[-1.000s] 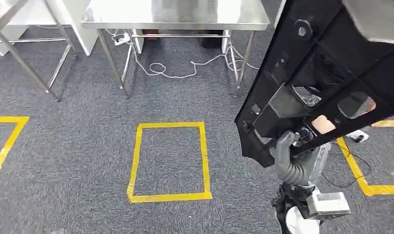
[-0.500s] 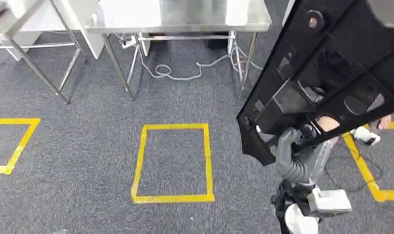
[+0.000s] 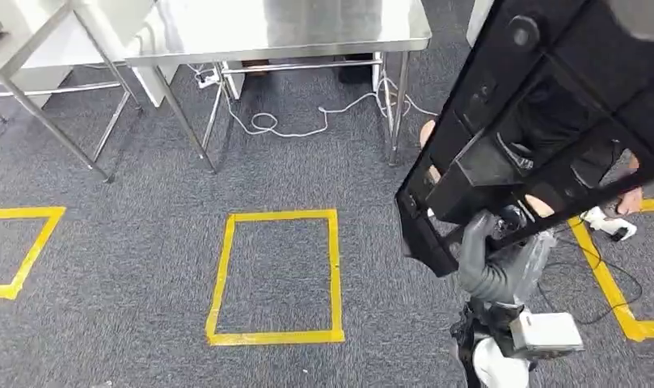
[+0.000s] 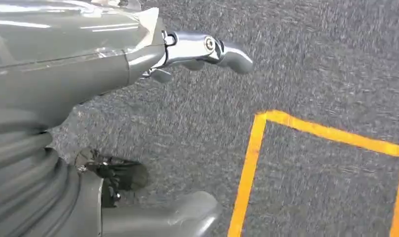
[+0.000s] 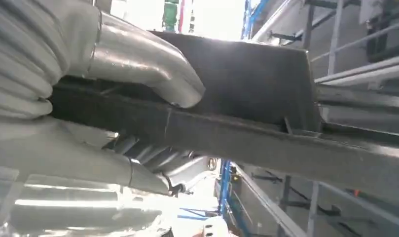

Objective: Take the parts from the cabinet and place them on the table.

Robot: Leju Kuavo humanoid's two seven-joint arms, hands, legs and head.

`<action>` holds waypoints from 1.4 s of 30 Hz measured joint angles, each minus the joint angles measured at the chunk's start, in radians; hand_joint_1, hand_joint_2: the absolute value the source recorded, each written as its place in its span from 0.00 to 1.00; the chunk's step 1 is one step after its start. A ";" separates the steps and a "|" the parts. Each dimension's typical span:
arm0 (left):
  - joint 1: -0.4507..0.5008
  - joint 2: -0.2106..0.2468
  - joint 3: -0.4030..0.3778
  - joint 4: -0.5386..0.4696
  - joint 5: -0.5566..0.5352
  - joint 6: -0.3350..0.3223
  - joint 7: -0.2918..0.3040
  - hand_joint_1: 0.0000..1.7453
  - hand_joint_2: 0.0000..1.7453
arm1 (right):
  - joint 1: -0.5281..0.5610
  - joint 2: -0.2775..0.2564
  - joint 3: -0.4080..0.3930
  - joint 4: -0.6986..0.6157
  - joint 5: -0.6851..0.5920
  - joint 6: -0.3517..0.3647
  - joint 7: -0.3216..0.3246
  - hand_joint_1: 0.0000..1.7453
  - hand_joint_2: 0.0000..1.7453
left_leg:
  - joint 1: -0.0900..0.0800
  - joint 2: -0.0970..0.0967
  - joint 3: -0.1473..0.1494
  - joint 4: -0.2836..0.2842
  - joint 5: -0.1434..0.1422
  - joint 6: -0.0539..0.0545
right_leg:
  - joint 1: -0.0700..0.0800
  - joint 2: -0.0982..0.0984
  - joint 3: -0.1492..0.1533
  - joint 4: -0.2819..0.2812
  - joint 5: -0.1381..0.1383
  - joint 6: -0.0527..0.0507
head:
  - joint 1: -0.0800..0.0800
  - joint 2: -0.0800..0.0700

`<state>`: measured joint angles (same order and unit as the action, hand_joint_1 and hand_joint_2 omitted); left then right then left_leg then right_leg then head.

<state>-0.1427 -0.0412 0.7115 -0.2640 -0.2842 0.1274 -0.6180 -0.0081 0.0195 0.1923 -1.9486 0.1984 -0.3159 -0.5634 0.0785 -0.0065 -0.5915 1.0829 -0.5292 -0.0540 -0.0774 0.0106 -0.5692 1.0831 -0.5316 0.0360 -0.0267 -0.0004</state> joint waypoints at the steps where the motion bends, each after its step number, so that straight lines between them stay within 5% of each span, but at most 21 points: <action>1: -0.001 -0.002 0.000 0.000 -0.002 0.000 0.002 0.00 1.00 | -0.002 0.000 0.000 0.000 0.002 0.000 0.000 1.00 1.00 | -0.006 0.010 -0.048 0.078 -0.024 0.012 | 0.008 0.000 0.005 -0.003 -0.002 0.000 | -0.003 0.000; 3: 0.000 -0.004 0.000 0.000 -0.012 0.001 0.008 0.00 1.00 | -0.001 0.000 0.000 0.000 0.004 0.000 -0.001 1.00 1.00 | -0.025 0.012 -0.177 0.258 -0.065 0.033 | 0.022 -0.001 0.012 -0.005 -0.012 -0.004 | -0.003 0.000; 5: 0.003 -0.004 0.000 0.000 -0.012 0.003 0.010 0.00 1.00 | -0.001 0.000 0.000 0.001 0.005 0.000 -0.001 1.00 1.00 | -0.058 0.009 -0.245 0.298 -0.027 0.062 | 0.036 -0.001 0.025 -0.005 -0.025 -0.013 | -0.003 0.000; 7: 0.003 -0.002 0.000 0.000 -0.015 0.003 0.013 0.00 1.00 | -0.001 0.000 0.000 0.002 0.005 0.001 -0.001 1.00 1.00 | -0.102 0.006 -0.218 0.165 0.080 0.110 | 0.043 0.000 0.046 -0.008 -0.036 -0.018 | -0.004 0.000; 9: 0.003 0.004 0.000 0.000 -0.016 0.004 0.020 0.00 1.00 | 0.001 -0.001 0.000 0.004 0.005 0.002 -0.001 1.00 1.00 | -0.156 -0.005 -0.160 -0.022 0.196 0.176 | 0.042 0.006 0.067 -0.027 -0.046 -0.025 | -0.002 0.000; 10: 0.003 0.019 0.000 0.000 -0.021 0.013 0.032 0.00 1.00 | 0.003 -0.003 0.000 0.011 0.006 0.005 0.000 1.00 1.00 | -0.166 -0.013 -0.139 -0.042 0.196 0.188 | 0.059 0.012 0.074 -0.032 -0.051 -0.014 | -0.003 0.000; 13: -0.004 0.022 0.000 0.000 -0.023 0.029 0.051 0.00 1.00 | 0.003 -0.004 0.000 0.018 0.005 0.011 0.004 1.00 1.00 | -0.161 -0.010 -0.125 -0.054 0.185 0.195 | 0.057 0.010 0.090 -0.069 -0.057 -0.006 | -0.004 0.000; 15: -0.007 0.008 0.000 0.000 -0.027 0.030 0.052 0.00 1.00 | -0.004 -0.005 0.000 0.019 0.005 0.011 0.005 1.00 1.00 | -0.145 -0.010 -0.070 -0.118 0.186 0.190 | 0.069 -0.002 0.108 -0.059 -0.072 -0.012 | -0.002 0.000; 19: -0.009 -0.007 -0.005 0.002 -0.038 0.033 0.046 0.00 1.00 | -0.009 -0.008 0.001 0.028 0.004 0.013 0.006 1.00 1.00 | -0.133 -0.015 -0.044 -0.125 0.162 0.170 | 0.070 0.000 -0.082 0.210 -0.137 -0.013 | 0.002 0.000; 21: -0.008 -0.007 -0.007 0.003 -0.043 0.039 0.044 0.00 1.00 | -0.008 -0.010 0.001 0.035 0.003 0.013 0.006 1.00 1.00 | -0.126 -0.018 -0.032 -0.123 0.149 0.154 | 0.059 -0.001 -0.113 0.182 -0.084 0.019 | 0.002 0.000; 23: -0.008 -0.008 -0.008 0.003 -0.048 0.042 0.043 0.00 1.00 | -0.008 -0.012 0.001 0.039 0.003 0.013 0.006 1.00 1.00 | -0.116 -0.022 -0.022 -0.102 0.127 0.135 | 0.035 -0.002 -0.065 0.015 0.023 0.068 | 0.002 0.000; 24: -0.008 -0.005 -0.008 0.002 -0.050 0.043 0.043 0.00 1.00 | -0.010 -0.013 0.002 0.041 0.003 0.014 0.006 1.00 1.00 | -0.117 -0.022 -0.026 -0.081 0.112 0.124 | 0.029 -0.010 -0.051 -0.025 0.053 0.079 | 0.003 0.000; 25: -0.008 -0.001 -0.008 0.003 -0.050 0.047 0.044 0.00 1.00 | -0.011 -0.012 0.003 0.047 0.002 0.014 0.006 1.00 1.00 | -0.119 -0.025 -0.033 -0.062 0.096 0.115 | 0.035 -0.008 -0.039 -0.024 0.052 0.069 | 0.010 0.000; 26: -0.008 0.000 -0.009 0.003 -0.053 0.050 0.045 0.00 1.00 | -0.011 -0.013 0.005 0.048 0.000 0.015 0.009 1.00 1.00 | -0.118 -0.026 -0.035 -0.054 0.093 0.115 | 0.041 -0.007 -0.040 -0.018 0.049 0.034 | 0.005 0.000; 28: -0.008 -0.001 -0.009 0.003 -0.053 0.053 0.047 0.00 1.00 | -0.014 -0.013 0.006 0.050 -0.001 0.015 0.009 1.00 1.00 | -0.113 -0.026 -0.034 -0.048 0.088 0.114 | 0.046 -0.007 -0.037 -0.019 0.046 0.015 | 0.006 0.000; 31: -0.008 -0.003 -0.010 0.003 -0.054 0.053 0.047 0.00 1.00 | -0.021 -0.012 0.007 0.050 0.000 0.015 0.008 1.00 1.00 | -0.101 -0.010 -0.057 0.020 0.043 0.090 | 0.043 -0.010 -0.023 -0.022 0.040 -0.010 | 0.000 0.000; 35: -0.008 -0.003 -0.010 0.003 -0.054 0.053 0.047 0.00 1.00 | -0.021 -0.012 0.007 0.050 0.000 0.015 0.008 1.00 1.00 | -0.100 -0.009 -0.061 0.028 0.039 0.089 | 0.043 -0.010 -0.022 -0.022 0.039 -0.011 | 0.000 0.000; 37: -0.007 -0.004 -0.010 0.003 -0.054 0.053 0.047 0.00 1.00 | -0.023 -0.012 0.008 0.050 0.000 0.015 0.008 1.00 1.00 | -0.085 -0.002 -0.147 0.198 -0.033 0.076 | 0.046 -0.011 -0.016 -0.022 0.034 -0.018 | 0.000 0.000; 38: -0.005 -0.008 -0.010 0.004 -0.056 0.058 0.058 0.00 1.00 | -0.025 -0.012 0.008 0.051 0.000 0.015 0.008 1.00 1.00 | -0.073 0.000 -0.158 0.177 0.030 0.075 | 0.048 -0.011 -0.006 -0.022 0.027 -0.026 | 0.001 0.000; 40: -0.005 -0.007 -0.010 0.004 -0.063 0.060 0.062 0.00 1.00 | -0.031 -0.012 0.008 0.052 -0.001 0.015 0.008 1.00 1.00 | -0.072 0.003 -0.070 -0.002 0.116 0.083 | 0.046 -0.011 0.003 -0.025 0.022 -0.026 | 0.001 0.000; 42: -0.009 -0.008 -0.010 0.004 -0.064 0.060 0.064 0.00 1.00 | -0.037 -0.013 0.008 0.052 -0.001 0.015 0.008 1.00 1.00 | -0.083 0.002 -0.055 -0.034 0.093 0.083 | 0.053 -0.010 0.003 -0.032 0.019 -0.020 | 0.001 0.000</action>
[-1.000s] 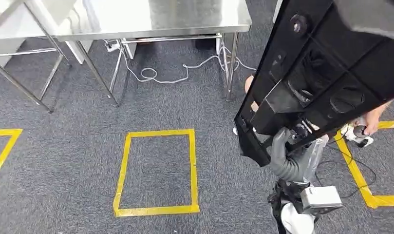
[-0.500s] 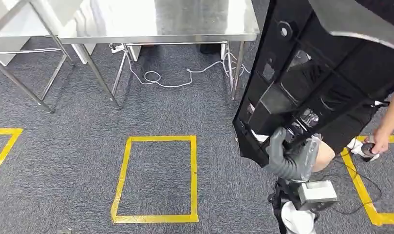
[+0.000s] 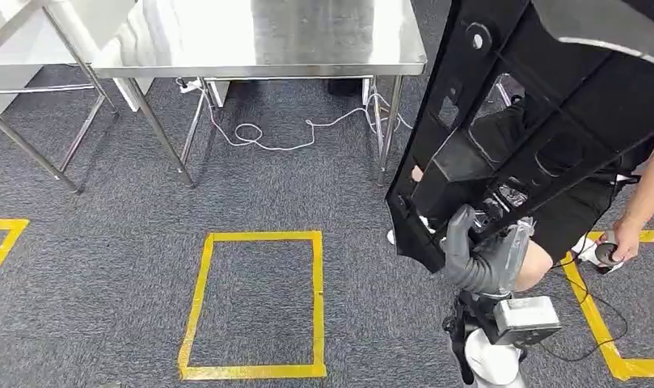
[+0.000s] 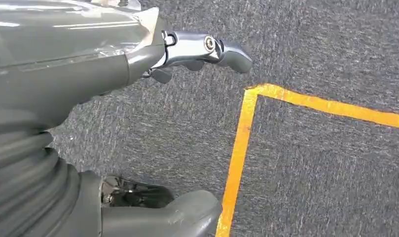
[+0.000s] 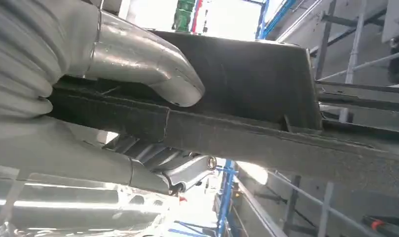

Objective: Take the parts from the cabinet and place them on the table.

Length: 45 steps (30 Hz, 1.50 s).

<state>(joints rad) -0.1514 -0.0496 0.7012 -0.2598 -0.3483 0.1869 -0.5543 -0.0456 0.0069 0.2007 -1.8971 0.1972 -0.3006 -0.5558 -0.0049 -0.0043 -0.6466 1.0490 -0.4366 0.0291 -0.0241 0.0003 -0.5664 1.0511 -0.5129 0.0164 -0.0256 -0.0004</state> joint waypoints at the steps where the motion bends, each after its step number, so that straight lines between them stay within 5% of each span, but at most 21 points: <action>1: 0.001 0.000 0.000 0.000 0.000 0.000 0.001 0.00 1.00 | 0.000 0.000 0.000 0.001 0.000 0.000 0.000 1.00 1.00 | -0.003 0.000 0.000 0.000 -0.001 0.002 | -0.002 -0.001 0.001 -0.002 0.000 0.003 | 0.000 0.000; 5: 0.004 -0.001 0.000 0.000 0.000 0.000 0.001 0.00 1.00 | -0.003 -0.002 0.000 0.002 -0.001 0.000 0.000 1.00 1.00 | -0.004 -0.006 0.032 -0.039 0.007 0.022 | 0.003 -0.005 -0.006 0.022 -0.016 0.017 | 0.005 0.000; 8: 0.004 -0.002 0.000 0.001 0.000 -0.005 0.001 0.00 1.00 | -0.006 -0.004 0.000 0.005 -0.002 0.000 0.000 1.00 1.00 | -0.013 -0.005 0.041 -0.038 -0.002 0.037 | 0.008 -0.003 -0.125 0.222 -0.085 -0.005 | 0.010 0.000; 9: 0.004 -0.002 0.000 0.002 0.000 -0.006 0.001 0.00 1.00 | -0.002 -0.006 0.000 0.008 -0.003 0.000 0.000 1.00 1.00 | -0.016 -0.006 0.044 -0.038 -0.005 0.042 | 0.011 -0.003 -0.159 0.267 -0.086 -0.004 | 0.010 0.000; 10: 0.005 -0.002 0.000 0.002 0.002 -0.007 0.001 0.00 1.00 | 0.001 -0.008 0.000 0.010 -0.003 0.000 0.000 1.00 1.00 | -0.019 -0.009 0.049 -0.038 -0.008 0.044 | 0.015 -0.003 -0.164 0.260 -0.071 -0.001 | 0.011 0.000; 12: 0.007 -0.002 0.000 0.002 0.002 -0.009 0.000 0.00 1.00 | 0.002 -0.008 0.000 0.010 -0.003 0.000 0.000 1.00 1.00 | -0.026 -0.015 0.062 -0.037 -0.016 0.046 | 0.022 -0.003 -0.113 0.128 0.004 0.008 | 0.012 0.000; 14: 0.008 -0.007 0.000 0.004 0.003 -0.010 -0.003 0.00 1.00 | 0.000 -0.009 0.000 0.010 -0.003 0.000 0.000 1.00 1.00 | -0.030 -0.017 0.069 -0.037 -0.025 0.045 | 0.032 0.001 -0.053 -0.015 0.057 -0.007 | 0.011 0.000; 18: 0.012 -0.008 0.000 0.004 0.009 -0.012 -0.004 0.00 1.00 | 0.000 -0.008 0.000 0.009 -0.004 -0.001 0.000 1.00 1.00 | -0.031 -0.018 0.070 -0.034 -0.039 0.029 | 0.028 0.000 -0.037 -0.033 0.062 -0.024 | 0.013 0.000; 19: 0.012 -0.004 0.000 0.003 0.010 -0.013 -0.005 0.00 1.00 | -0.001 -0.008 0.000 0.009 -0.004 -0.001 0.000 1.00 1.00 | -0.029 -0.017 0.069 -0.026 -0.046 0.024 | 0.010 0.000 -0.025 -0.043 0.065 -0.028 | 0.015 0.000; 20: 0.012 -0.006 0.000 0.003 0.010 -0.014 -0.008 0.00 1.00 | -0.001 -0.008 0.000 0.009 -0.004 -0.001 0.000 1.00 1.00 | -0.026 -0.014 0.059 0.002 -0.058 0.009 | 0.011 -0.001 -0.013 -0.048 0.063 -0.031 | 0.009 0.000; 24: 0.012 -0.002 0.000 0.004 0.011 -0.016 -0.008 0.00 1.00 | -0.006 -0.007 0.000 0.009 -0.005 -0.002 0.000 1.00 1.00 | 0.014 -0.008 -0.097 0.265 -0.151 -0.029 | 0.006 -0.002 0.001 -0.048 0.048 -0.036 | 0.006 0.000; 26: 0.013 -0.003 0.000 0.004 0.011 -0.018 -0.008 0.00 1.00 | -0.005 -0.007 0.000 0.009 -0.005 -0.002 0.000 1.00 1.00 | 0.030 -0.002 -0.102 0.229 -0.095 -0.043 | 0.000 -0.001 0.013 -0.048 0.038 -0.026 | 0.006 0.000; 28: 0.013 -0.003 0.000 0.004 0.011 -0.018 -0.008 0.00 1.00 | -0.005 -0.007 0.000 0.009 -0.005 -0.002 0.000 1.00 1.00 | 0.042 0.003 -0.029 0.066 0.006 -0.055 | -0.010 -0.001 0.033 -0.048 0.025 -0.013 | 0.006 0.000; 29: 0.013 -0.003 0.000 0.004 0.011 -0.018 -0.008 0.00 1.00 | -0.006 -0.007 0.000 0.009 -0.005 -0.002 0.000 1.00 1.00 | 0.047 0.007 0.008 -0.015 0.031 -0.064 | -0.011 -0.001 0.040 -0.049 0.018 -0.003 | 0.004 0.000; 30: 0.011 -0.004 0.000 0.005 0.010 -0.018 -0.006 0.00 1.00 | -0.007 -0.007 -0.001 0.008 -0.005 -0.002 0.000 1.00 1.00 | 0.031 0.004 0.023 -0.029 0.008 -0.063 | -0.002 0.000 0.038 -0.047 0.013 0.006 | -0.001 0.000; 35: 0.012 -0.003 0.000 0.004 0.010 -0.018 -0.006 0.00 1.00 | -0.006 -0.008 0.000 0.006 -0.005 -0.003 0.000 1.00 1.00 | 0.019 0.001 0.044 -0.043 0.002 -0.005 | -0.006 -0.005 0.038 -0.039 -0.004 0.036 | 0.006 0.000; 38: 0.011 -0.002 0.000 0.004 0.010 -0.018 -0.006 0.00 1.00 | -0.002 -0.009 0.000 0.006 -0.005 -0.004 0.000 1.00 1.00 | 0.008 0.001 0.059 -0.045 -0.013 0.024 | -0.002 -0.004 -0.091 0.189 -0.079 0.010 | 0.009 0.000; 40: 0.011 -0.002 0.000 0.004 0.010 -0.018 -0.005 0.00 1.00 | 0.005 -0.009 -0.002 0.006 -0.005 -0.005 0.000 1.00 1.00 | -0.001 -0.002 0.067 -0.044 -0.021 0.033 | 0.003 -0.003 -0.165 0.284 -0.087 0.011 | 0.010 0.000; 41: 0.012 -0.002 0.000 0.004 0.009 -0.019 -0.005 0.00 1.00 | 0.007 -0.010 -0.003 0.006 -0.005 -0.005 0.000 1.00 1.00 | -0.006 -0.006 0.074 -0.044 -0.027 0.035 | 0.007 -0.003 -0.166 0.257 -0.061 0.016 | 0.010 0.000; 43: 0.012 -0.004 0.000 0.004 0.005 -0.019 -0.005 0.00 1.00 | 0.007 -0.011 -0.003 0.006 -0.005 -0.008 0.000 1.00 1.00 | -0.014 -0.011 0.094 -0.044 -0.040 0.035 | 0.016 -0.003 -0.106 0.097 0.029 0.023 | 0.010 0.000; 45: 0.010 -0.007 0.000 0.005 0.003 -0.020 -0.005 0.00 1.00 | 0.007 -0.011 -0.004 0.005 -0.002 -0.011 0.002 1.00 1.00 | -0.025 -0.012 0.103 -0.038 -0.056 0.030 | 0.027 0.000 -0.056 -0.028 0.076 0.007 | 0.012 0.000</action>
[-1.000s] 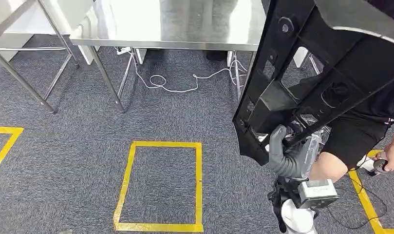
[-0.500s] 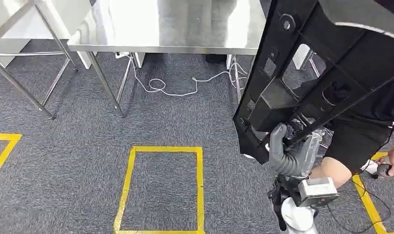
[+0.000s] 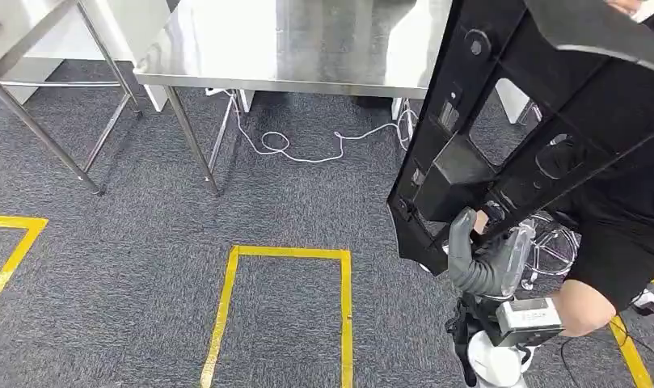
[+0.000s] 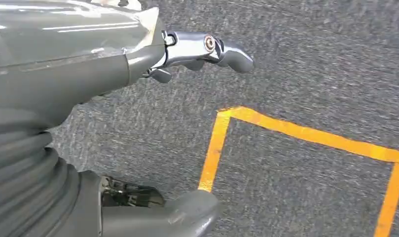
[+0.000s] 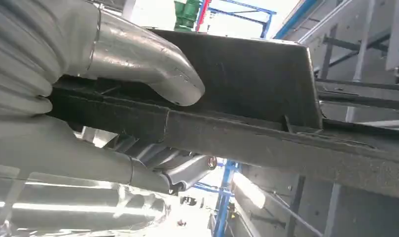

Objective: Take the parts from the cabinet and place them on the table.

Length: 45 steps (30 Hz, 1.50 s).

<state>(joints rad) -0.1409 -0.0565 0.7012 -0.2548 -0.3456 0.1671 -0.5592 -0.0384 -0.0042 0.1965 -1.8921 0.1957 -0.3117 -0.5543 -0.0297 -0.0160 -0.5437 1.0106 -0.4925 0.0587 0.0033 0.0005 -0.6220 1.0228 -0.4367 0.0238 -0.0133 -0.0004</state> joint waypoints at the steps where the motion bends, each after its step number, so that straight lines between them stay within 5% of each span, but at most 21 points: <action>1: 0.000 0.000 0.000 0.000 0.000 0.000 -0.001 0.00 1.00 | 0.001 0.002 -0.001 -0.003 0.002 -0.003 0.004 1.00 1.00 | 0.001 -0.001 0.002 -0.002 -0.006 -0.003 | -0.003 -0.001 0.007 -0.003 0.001 -0.010 | -0.002 0.000; 3: 0.000 0.000 0.000 0.000 0.000 0.000 -0.001 0.00 1.00 | 0.001 0.001 -0.004 -0.004 0.003 -0.010 0.005 1.00 1.00 | 0.007 0.000 0.003 -0.004 -0.012 -0.012 | 0.003 0.000 0.008 -0.004 -0.006 -0.022 | -0.002 0.000; 6: -0.001 0.000 0.000 -0.001 -0.001 -0.002 -0.003 0.00 1.00 | 0.000 0.002 -0.009 -0.009 0.003 -0.011 0.006 1.00 1.00 | 0.012 0.004 -0.014 0.051 -0.044 -0.035 | -0.014 0.001 0.037 -0.023 -0.010 -0.042 | -0.006 0.000; 9: 0.001 0.002 0.000 -0.001 -0.001 -0.002 -0.004 0.00 1.00 | 0.000 0.003 -0.011 -0.012 0.003 -0.011 0.006 1.00 1.00 | 0.035 0.005 -0.140 0.268 -0.118 -0.061 | -0.015 0.002 0.053 -0.022 -0.026 -0.050 | -0.005 0.000; 10: 0.002 0.002 0.000 -0.001 -0.001 -0.005 -0.004 0.00 1.00 | 0.001 0.003 -0.013 -0.012 0.003 -0.011 0.006 1.00 1.00 | 0.043 0.008 -0.175 0.303 -0.116 -0.066 | -0.016 0.002 0.058 -0.022 -0.030 -0.048 | -0.006 0.000; 12: 0.001 0.002 0.000 -0.001 -0.001 -0.009 -0.003 0.00 1.00 | 0.000 0.003 -0.016 -0.012 0.003 -0.011 0.008 1.00 1.00 | 0.056 0.010 -0.168 0.234 -0.041 -0.075 | -0.020 0.004 0.074 -0.022 -0.043 -0.041 | -0.006 0.000; 14: 0.001 0.003 0.000 -0.001 -0.001 -0.009 -0.004 0.00 1.00 | 0.001 0.003 -0.018 -0.012 0.003 -0.012 0.011 1.00 1.00 | 0.064 0.015 -0.097 0.060 0.070 -0.082 | -0.025 0.004 0.097 -0.022 -0.059 -0.029 | -0.006 0.000; 15: 0.000 0.003 0.000 0.000 -0.001 -0.010 -0.003 0.00 1.00 | 0.000 0.003 -0.018 -0.012 0.003 -0.012 0.011 1.00 1.00 | 0.061 0.014 -0.078 0.030 0.059 -0.083 | -0.022 0.004 0.094 -0.023 -0.065 -0.021 | -0.006 0.000; 19: 0.003 0.003 0.000 0.000 0.005 -0.010 -0.010 0.00 1.00 | 0.006 0.002 -0.019 -0.012 0.006 -0.014 0.012 1.00 1.00 | 0.042 0.013 -0.068 0.010 0.045 -0.047 | -0.019 0.001 0.101 -0.031 -0.073 0.002 | -0.008 0.000; 20: 0.003 0.003 0.000 -0.001 0.008 -0.010 -0.012 0.00 1.00 | 0.006 0.002 -0.019 -0.012 0.006 -0.015 0.012 1.00 1.00 | 0.051 0.013 -0.053 -0.006 0.049 -0.034 | -0.016 -0.001 0.094 -0.026 -0.082 0.008 | -0.007 0.000; 21: 0.003 0.003 0.000 -0.001 0.008 -0.010 -0.015 0.00 1.00 | 0.005 0.001 -0.019 -0.012 0.007 -0.017 0.012 1.00 1.00 | 0.046 0.013 -0.043 -0.011 0.046 -0.029 | -0.019 -0.001 0.086 0.009 -0.092 0.007 | -0.006 0.000; 23: 0.003 0.004 0.000 -0.001 0.009 -0.011 -0.016 0.00 1.00 | 0.004 0.000 -0.022 -0.012 0.007 -0.018 0.011 1.00 1.00 | 0.042 0.013 -0.034 -0.011 0.037 -0.014 | -0.018 0.000 -0.008 0.170 -0.144 -0.007 | -0.001 0.000; 25: 0.003 0.004 0.000 -0.001 0.010 -0.011 -0.016 0.00 1.00 | 0.007 -0.002 -0.024 -0.010 0.008 -0.021 0.011 1.00 1.00 | 0.038 0.012 -0.027 -0.011 0.027 -0.006 | -0.019 0.000 -0.103 0.306 -0.170 -0.007 | -0.001 0.000; 27: 0.004 0.004 0.000 -0.001 0.009 -0.013 -0.016 0.00 1.00 | 0.006 -0.005 -0.024 -0.009 0.014 -0.024 0.013 1.00 1.00 | 0.034 0.007 -0.011 -0.010 0.015 -0.006 | -0.019 0.000 -0.111 0.259 -0.115 0.010 | 0.000 0.000; 30: 0.004 0.004 0.000 -0.001 0.009 -0.017 -0.016 0.00 1.00 | 0.005 -0.007 -0.024 -0.009 0.022 -0.029 0.016 1.00 1.00 | 0.033 0.002 0.016 -0.010 -0.010 -0.017 | -0.019 -0.002 -0.018 0.015 0.012 0.022 | 0.003 0.000; 31: 0.003 0.004 0.000 -0.001 0.009 -0.017 -0.014 0.00 1.00 | 0.004 -0.006 -0.024 -0.009 0.024 -0.029 0.016 1.00 1.00 | 0.021 0.001 0.022 -0.004 -0.024 -0.024 | -0.011 0.000 -0.001 -0.002 0.014 0.012 | 0.003 0.000; 34: 0.003 0.004 0.000 -0.001 0.010 -0.017 -0.015 0.00 1.00 | 0.003 -0.008 -0.024 -0.009 0.024 -0.029 0.017 1.00 1.00 | 0.030 0.003 0.026 -0.008 -0.032 -0.036 | -0.010 0.002 -0.003 0.000 0.006 -0.010 | -0.001 0.000; 36: 0.002 0.004 0.000 -0.002 0.009 -0.018 -0.016 0.00 1.00 | 0.001 -0.006 -0.025 -0.012 0.027 -0.030 0.017 1.00 1.00 | 0.035 0.007 0.017 0.019 -0.051 -0.050 | -0.022 0.004 0.012 -0.008 0.003 -0.022 | -0.003 0.000; 40: 0.005 0.005 0.001 -0.002 0.010 -0.019 -0.018 0.00 1.00 | 0.000 -0.006 -0.025 -0.012 0.038 -0.034 0.021 1.00 1.00 | 0.043 0.008 -0.154 0.303 -0.140 -0.069 | -0.021 0.003 0.032 -0.008 -0.017 -0.043 | -0.007 0.000; 42: 0.007 0.005 0.001 -0.001 0.009 -0.020 -0.019 0.00 1.00 | 0.001 -0.006 -0.026 -0.012 0.040 -0.037 0.021 1.00 1.00 | 0.047 0.008 -0.178 0.283 -0.083 -0.070 | -0.021 0.005 0.046 -0.008 -0.028 -0.041 | -0.008 0.000; 45: 0.006 0.007 0.001 -0.001 0.009 -0.021 -0.021 0.00 1.00 | 0.000 -0.006 -0.026 -0.012 0.042 -0.045 0.022 1.00 1.00 | 0.049 0.011 -0.088 0.041 0.070 -0.059 | -0.021 0.007 0.072 -0.009 -0.048 -0.032 | -0.007 0.000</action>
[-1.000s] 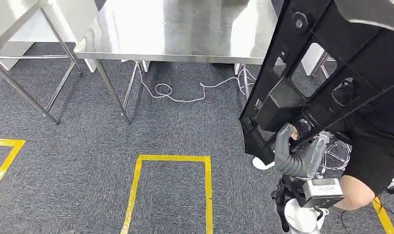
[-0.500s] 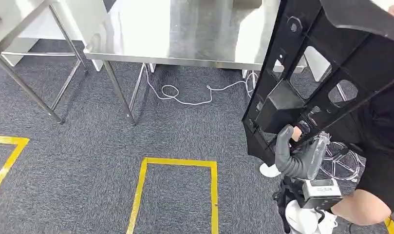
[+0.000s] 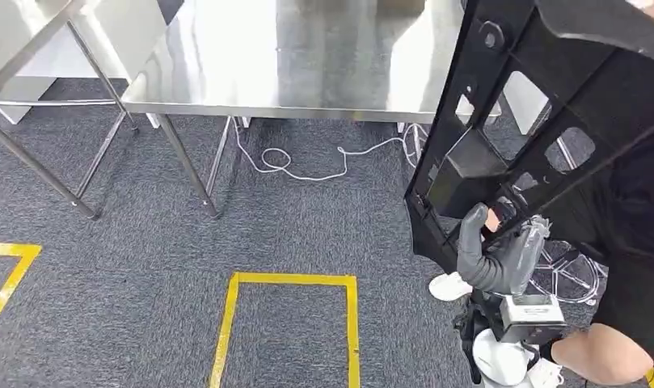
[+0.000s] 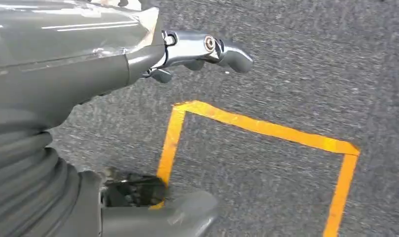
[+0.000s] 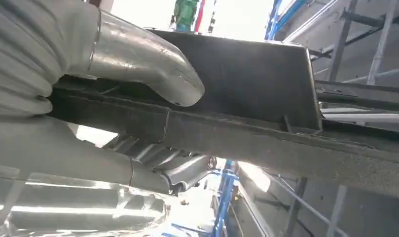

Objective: Take the parts from the cabinet and place them on the table.

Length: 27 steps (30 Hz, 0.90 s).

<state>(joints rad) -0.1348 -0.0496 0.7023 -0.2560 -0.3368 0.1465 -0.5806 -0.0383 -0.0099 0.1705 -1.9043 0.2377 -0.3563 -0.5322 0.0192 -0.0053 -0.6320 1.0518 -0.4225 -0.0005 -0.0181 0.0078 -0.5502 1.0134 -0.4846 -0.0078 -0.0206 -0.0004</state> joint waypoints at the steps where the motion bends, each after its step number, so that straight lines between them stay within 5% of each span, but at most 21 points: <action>1: -0.003 0.000 0.000 0.000 0.000 0.000 0.000 0.00 1.00 | -0.001 0.000 0.000 0.000 0.000 -0.001 0.000 1.00 1.00 | -0.009 0.002 0.011 -0.020 -0.026 0.006 | 0.008 0.000 0.005 0.000 -0.006 0.009 | 0.001 0.000; 5: -0.004 0.001 0.000 0.000 0.000 -0.001 -0.001 0.00 1.00 | 0.001 0.000 0.000 0.000 0.002 -0.004 0.000 1.00 1.00 | -0.018 -0.001 0.030 -0.046 -0.033 0.048 | 0.012 0.001 0.017 0.004 0.007 0.040 | 0.002 0.000; 7: -0.005 0.000 0.000 -0.001 0.000 -0.001 -0.001 0.00 1.00 | -0.003 -0.001 0.000 0.000 0.002 -0.005 0.001 1.00 1.00 | -0.017 -0.001 0.060 -0.052 -0.033 0.063 | 0.009 -0.002 -0.020 0.080 -0.031 0.038 | 0.003 0.000; 10: -0.007 0.001 0.000 -0.001 0.000 -0.001 -0.001 0.00 1.00 | -0.002 -0.001 0.000 0.000 0.002 -0.005 0.001 1.00 1.00 | -0.020 -0.001 0.070 -0.051 -0.047 0.070 | 0.005 -0.002 -0.149 0.276 -0.100 0.031 | 0.007 0.000; 11: -0.006 0.001 0.000 -0.001 0.000 0.000 -0.001 0.00 1.00 | -0.001 -0.001 0.000 0.000 0.002 -0.005 0.001 1.00 1.00 | -0.021 -0.002 0.075 -0.051 -0.052 0.068 | 0.006 -0.002 -0.177 0.302 -0.099 0.036 | 0.007 0.000; 13: -0.006 0.001 0.000 -0.001 0.000 0.000 -0.001 0.00 1.00 | -0.002 -0.002 0.000 0.000 0.003 -0.005 0.001 1.00 1.00 | -0.022 -0.005 0.095 -0.051 -0.067 0.064 | 0.003 -0.002 -0.160 0.216 -0.036 0.060 | 0.008 0.000; 15: -0.006 0.001 0.000 -0.001 0.000 0.000 0.000 0.00 1.00 | -0.006 -0.002 0.000 0.000 0.005 -0.005 0.001 1.00 1.00 | -0.022 -0.006 0.121 -0.051 -0.088 0.056 | 0.001 -0.004 -0.095 0.040 0.063 0.078 | 0.008 0.000; 16: -0.007 0.001 0.000 -0.001 0.000 0.001 0.000 0.00 1.00 | -0.008 -0.001 0.000 0.002 0.005 -0.006 0.001 1.00 1.00 | -0.024 -0.005 0.124 -0.049 -0.096 0.049 | 0.004 -0.006 -0.093 0.016 0.070 0.064 | 0.009 0.000; 17: -0.009 0.002 0.000 -0.001 0.000 0.002 0.001 0.00 1.00 | -0.013 0.000 0.000 0.002 0.006 -0.007 0.002 1.00 1.00 | -0.026 -0.005 0.126 -0.049 -0.102 0.043 | 0.010 -0.012 -0.089 0.009 0.037 0.038 | 0.007 0.000; 18: -0.011 0.002 0.000 -0.001 0.000 0.002 0.003 0.00 1.00 | -0.013 0.000 0.000 0.003 0.007 -0.008 0.004 1.00 1.00 | -0.026 -0.004 0.123 -0.049 -0.108 0.036 | 0.011 -0.010 -0.076 0.010 0.061 0.029 | 0.005 0.000; 20: -0.012 0.000 0.000 0.000 0.000 0.002 0.004 0.00 1.00 | -0.016 -0.001 -0.001 0.003 0.009 -0.008 0.010 1.00 1.00 | -0.024 -0.001 0.133 -0.039 -0.107 0.032 | 0.007 -0.007 -0.070 0.007 0.056 0.015 | 0.004 0.000; 23: -0.019 -0.001 0.002 -0.001 0.000 0.002 0.005 0.00 1.00 | -0.025 0.002 0.000 0.003 0.010 -0.008 0.010 1.00 1.00 | -0.016 0.001 0.033 0.127 -0.099 0.016 | 0.001 -0.008 -0.040 0.000 0.040 -0.010 | 0.000 0.000; 25: -0.015 0.000 0.005 0.000 0.000 0.002 0.005 0.00 1.00 | -0.024 0.002 0.001 0.003 0.010 -0.007 0.010 1.00 1.00 | -0.010 0.002 -0.067 0.251 -0.162 0.002 | 0.002 -0.007 -0.023 0.000 0.023 -0.016 | 0.001 0.000; 27: -0.013 0.000 0.005 0.000 0.000 0.002 0.005 0.00 1.00 | -0.024 0.002 0.001 0.007 0.010 -0.006 0.010 1.00 1.00 | -0.005 0.002 -0.113 0.259 -0.183 -0.004 | 0.002 -0.004 -0.002 0.000 0.005 -0.014 | 0.001 0.000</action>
<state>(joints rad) -0.1476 -0.0500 0.7073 -0.2560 -0.3365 0.1484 -0.5760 -0.0627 -0.0076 0.1713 -1.8975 0.2480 -0.3628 -0.5222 0.0140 -0.0034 -0.7447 1.3112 -0.6052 -0.0046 -0.0165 0.0039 -0.5519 1.0134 -0.4791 -0.0215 -0.0195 -0.0004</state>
